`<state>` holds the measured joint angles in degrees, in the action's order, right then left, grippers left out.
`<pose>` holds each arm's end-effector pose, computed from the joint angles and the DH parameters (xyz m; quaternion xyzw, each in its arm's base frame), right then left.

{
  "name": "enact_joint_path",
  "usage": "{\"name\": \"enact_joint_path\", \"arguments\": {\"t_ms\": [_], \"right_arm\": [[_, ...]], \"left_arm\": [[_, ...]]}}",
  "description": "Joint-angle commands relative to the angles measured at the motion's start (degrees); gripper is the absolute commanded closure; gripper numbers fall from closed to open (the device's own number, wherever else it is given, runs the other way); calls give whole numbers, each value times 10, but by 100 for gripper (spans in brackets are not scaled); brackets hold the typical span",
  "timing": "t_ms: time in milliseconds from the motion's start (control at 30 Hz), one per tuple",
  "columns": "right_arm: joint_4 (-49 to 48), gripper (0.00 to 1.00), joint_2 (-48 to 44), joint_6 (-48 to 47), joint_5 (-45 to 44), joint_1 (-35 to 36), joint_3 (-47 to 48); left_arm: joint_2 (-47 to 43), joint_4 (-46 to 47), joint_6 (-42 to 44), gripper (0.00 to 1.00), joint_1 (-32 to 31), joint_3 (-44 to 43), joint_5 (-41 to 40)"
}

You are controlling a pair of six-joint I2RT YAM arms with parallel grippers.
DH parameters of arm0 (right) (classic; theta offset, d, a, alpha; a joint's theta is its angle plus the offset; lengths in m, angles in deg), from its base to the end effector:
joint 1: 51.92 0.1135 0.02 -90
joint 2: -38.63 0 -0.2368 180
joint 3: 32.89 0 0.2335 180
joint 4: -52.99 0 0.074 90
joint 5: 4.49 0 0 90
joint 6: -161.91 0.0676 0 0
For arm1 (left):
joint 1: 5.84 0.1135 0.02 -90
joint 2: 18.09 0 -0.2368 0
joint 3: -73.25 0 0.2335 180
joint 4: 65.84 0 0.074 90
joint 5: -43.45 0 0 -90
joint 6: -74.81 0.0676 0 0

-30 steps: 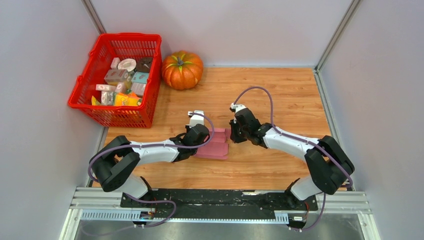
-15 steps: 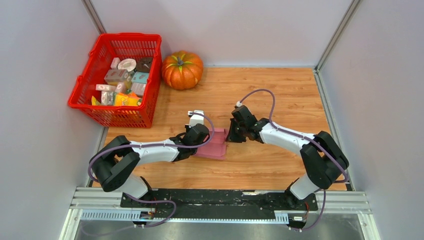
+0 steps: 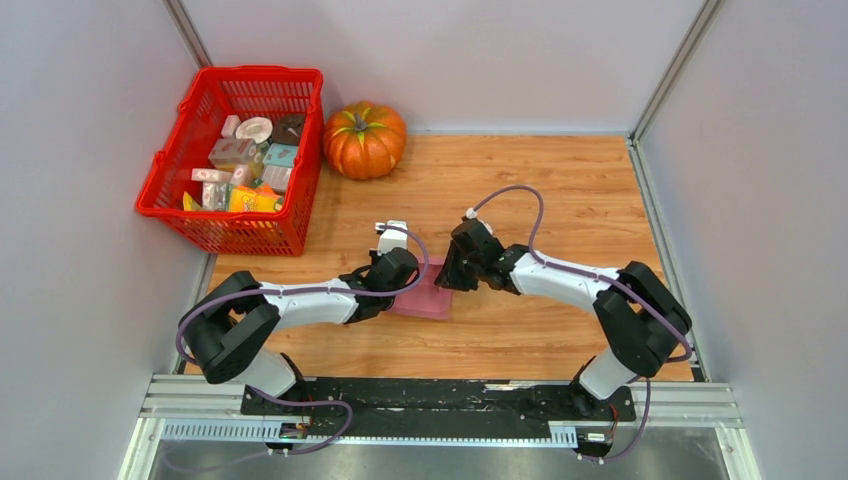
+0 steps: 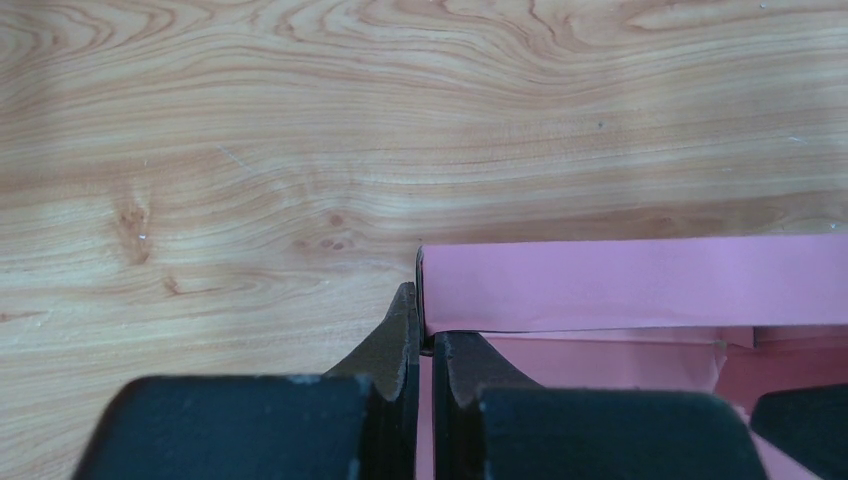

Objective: Fold the paper box

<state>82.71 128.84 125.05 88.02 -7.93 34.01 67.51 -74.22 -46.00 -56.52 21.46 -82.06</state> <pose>0.2285 0.2247 0.1448 0.0687 0.9457 0.2514 0.1942 0.2151 -0.2006 0.1330 0.0285 0.8789 -0.0407 0.4743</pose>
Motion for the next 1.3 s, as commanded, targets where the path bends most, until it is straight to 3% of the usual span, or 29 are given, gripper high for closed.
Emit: {"name": "enact_joint_path", "arguments": {"t_ms": [0,67,167,233,400,533,667,800,967,1100,1267], "right_arm": [[-104,77,11,-36,15,12,-10],[-103,62,3,-115,30,11,-15],[-76,51,-10,-216,70,10,-8],[-59,50,-39,-289,80,10,-16],[-53,49,-139,-346,82,-22,-89],[-26,38,-204,-356,35,-48,-126],[-28,41,-198,-359,-2,-60,-140],[-99,45,-167,-385,-11,-58,-142],[-185,47,-115,-454,0,-8,-135],[-234,48,-73,-452,1,6,-123],[-269,60,-56,-449,-68,24,-108]], "left_arm": [[-7,-5,-8,100,-11,-7,19],[-10,-5,-8,100,-12,-3,18],[-14,0,-10,100,-10,9,18],[-16,0,-9,100,-11,11,18],[-25,0,-1,100,-11,17,12],[-25,2,3,100,-10,19,13],[-25,6,3,100,-11,22,15],[-25,8,7,100,-11,23,18],[-29,7,17,100,-11,21,19],[-30,7,16,100,-10,20,20],[-32,4,16,100,-10,19,22]]}}
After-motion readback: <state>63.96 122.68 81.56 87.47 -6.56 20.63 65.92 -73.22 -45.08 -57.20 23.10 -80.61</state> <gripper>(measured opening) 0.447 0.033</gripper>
